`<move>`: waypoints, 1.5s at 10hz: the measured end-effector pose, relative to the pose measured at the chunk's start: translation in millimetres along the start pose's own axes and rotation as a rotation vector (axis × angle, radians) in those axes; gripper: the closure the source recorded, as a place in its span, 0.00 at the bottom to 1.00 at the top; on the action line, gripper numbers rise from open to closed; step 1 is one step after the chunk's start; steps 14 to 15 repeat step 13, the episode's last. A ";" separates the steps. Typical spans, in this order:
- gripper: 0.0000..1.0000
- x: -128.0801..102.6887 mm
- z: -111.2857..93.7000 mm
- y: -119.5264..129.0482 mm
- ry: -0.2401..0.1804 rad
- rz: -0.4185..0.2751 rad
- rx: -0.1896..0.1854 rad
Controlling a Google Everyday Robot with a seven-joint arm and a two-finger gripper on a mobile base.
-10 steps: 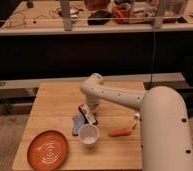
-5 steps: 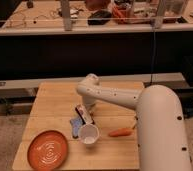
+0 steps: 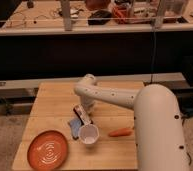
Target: Push the eraser across the table
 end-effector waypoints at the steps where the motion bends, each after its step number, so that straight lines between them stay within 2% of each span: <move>1: 0.96 0.0 0.1 0.2 0.001 -0.002 -0.001; 3: 0.96 -8.4 2.3 -1.1 0.006 -0.042 -0.005; 15: 0.96 -10.9 0.9 -0.8 -0.004 -0.076 -0.005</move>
